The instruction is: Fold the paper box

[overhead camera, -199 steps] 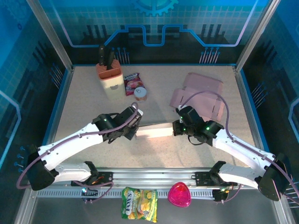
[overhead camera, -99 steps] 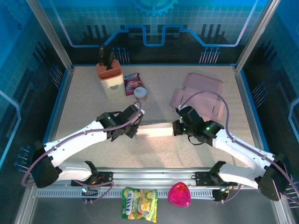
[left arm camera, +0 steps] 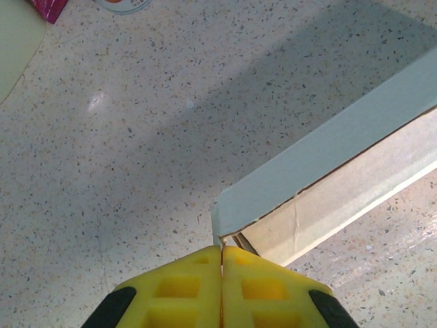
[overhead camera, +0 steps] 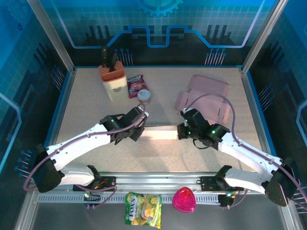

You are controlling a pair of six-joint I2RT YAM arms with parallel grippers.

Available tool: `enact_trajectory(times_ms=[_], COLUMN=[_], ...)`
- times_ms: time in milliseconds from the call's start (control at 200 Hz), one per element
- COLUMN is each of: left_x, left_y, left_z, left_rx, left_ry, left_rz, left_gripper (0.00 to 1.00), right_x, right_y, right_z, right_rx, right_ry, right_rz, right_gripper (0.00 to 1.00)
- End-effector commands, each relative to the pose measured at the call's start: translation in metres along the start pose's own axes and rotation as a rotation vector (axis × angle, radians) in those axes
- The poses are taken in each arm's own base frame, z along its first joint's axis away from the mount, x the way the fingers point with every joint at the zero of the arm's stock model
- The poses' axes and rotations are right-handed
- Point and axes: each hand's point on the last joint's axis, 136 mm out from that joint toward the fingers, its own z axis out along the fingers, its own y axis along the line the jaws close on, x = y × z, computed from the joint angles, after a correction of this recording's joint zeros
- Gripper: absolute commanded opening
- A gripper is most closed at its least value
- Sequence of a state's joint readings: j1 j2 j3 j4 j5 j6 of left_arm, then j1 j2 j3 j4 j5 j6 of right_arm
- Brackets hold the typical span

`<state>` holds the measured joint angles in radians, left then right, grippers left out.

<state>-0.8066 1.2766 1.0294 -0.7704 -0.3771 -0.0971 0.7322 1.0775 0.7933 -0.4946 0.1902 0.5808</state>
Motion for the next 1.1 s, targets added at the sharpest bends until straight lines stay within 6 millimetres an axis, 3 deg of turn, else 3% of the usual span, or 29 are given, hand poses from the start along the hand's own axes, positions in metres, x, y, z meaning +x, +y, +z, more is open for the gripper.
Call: enact_trajectory(times_ms=[0,145,570,1096], left_x=[-0.004,-0.005,-0.007,0.000], left_y=[-0.002,-0.001,-0.019,-0.025], left_z=[0.003,0.004,-0.011,-0.009], left_rx=[0.015,0.006,0.128,0.191], left_ry=[0.002,0.008,0.087,0.233], left_rz=[0.003,0.002,-0.140,-0.250], left_gripper=[0.06,0.00,0.00,0.00], right_x=[-0.001,-0.001,-0.004,-0.005], right_y=[0.005,0.005,0.008,0.011], right_z=[-0.006,-0.006,-0.006,-0.002], right_rx=[-0.012,-0.011,-0.018,-0.018], right_ry=[0.005,0.006,0.007,0.029], right_rz=[0.003,0.004,-0.006,-0.020], right_gripper=[0.00,0.00,0.00,0.00])
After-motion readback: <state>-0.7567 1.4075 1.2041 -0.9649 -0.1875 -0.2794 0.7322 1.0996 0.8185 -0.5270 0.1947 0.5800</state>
